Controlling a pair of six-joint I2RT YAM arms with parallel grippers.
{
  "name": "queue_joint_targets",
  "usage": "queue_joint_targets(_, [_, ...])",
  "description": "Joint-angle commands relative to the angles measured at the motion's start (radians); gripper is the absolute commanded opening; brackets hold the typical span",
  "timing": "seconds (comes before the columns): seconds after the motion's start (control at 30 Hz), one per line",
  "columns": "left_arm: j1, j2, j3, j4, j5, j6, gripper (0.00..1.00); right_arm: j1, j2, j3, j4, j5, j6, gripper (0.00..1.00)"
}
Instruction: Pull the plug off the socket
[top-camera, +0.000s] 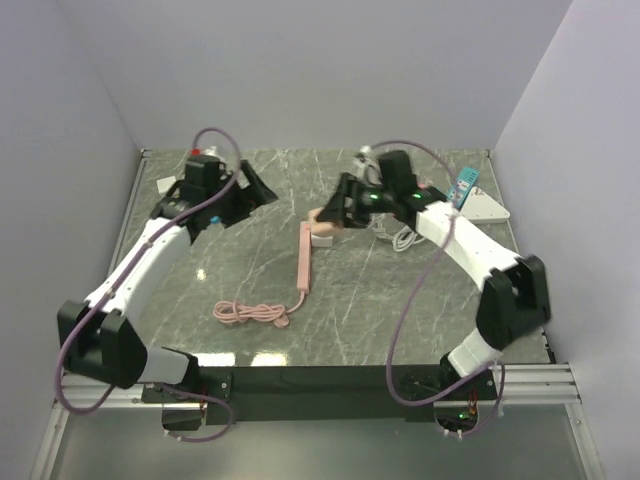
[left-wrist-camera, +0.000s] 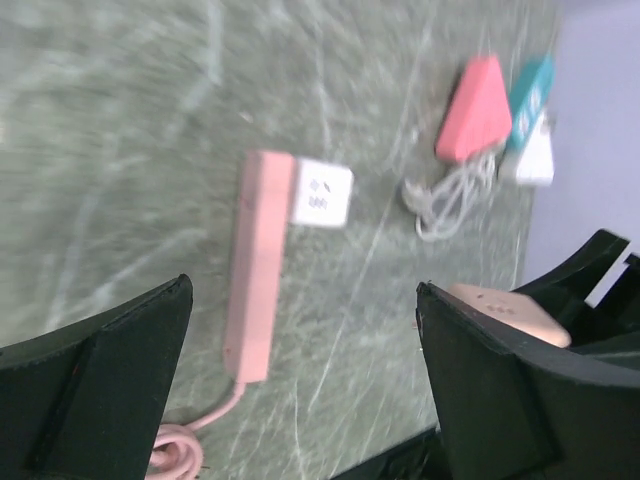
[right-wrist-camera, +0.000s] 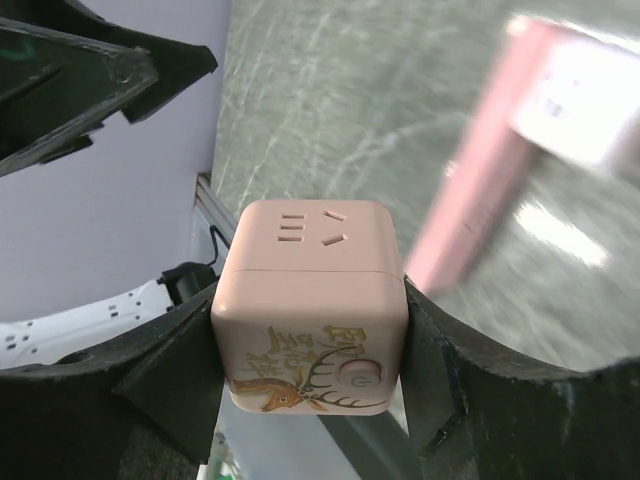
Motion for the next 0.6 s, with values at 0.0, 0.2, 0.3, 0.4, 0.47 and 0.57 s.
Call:
queue_joint_targets(0.0, [0.078,-0.069,-0.061,-0.029,-0.022,-0.046,0.99,0.129,0.157,0.17,-0.059,0.092,-0.014,0.0])
queue_joint_targets(0.2, [0.131,-0.135,-0.136,-0.059,-0.007,-0.026,0.99,0.279,0.441,0.385,-0.01,0.175,0.109,0.0])
queue_joint_targets(0.3, [0.151,-0.181,-0.183,-0.052,-0.001,-0.031,0.99,0.316,0.551,0.469,0.042,0.186,0.194,0.0])
queue_joint_targets(0.4, [0.158,-0.209,-0.206,-0.062,0.007,-0.028,1.0,0.33,0.621,0.524,0.098,0.212,0.283,0.07])
queue_joint_targets(0.47, [0.16,-0.222,-0.215,-0.062,0.007,-0.028,0.99,0.33,0.662,0.543,0.134,0.232,0.342,0.13])
queue_joint_targets(0.57, [0.16,-0.239,-0.241,-0.062,0.005,-0.035,1.0,0.331,0.731,0.621,0.122,0.275,0.437,0.24])
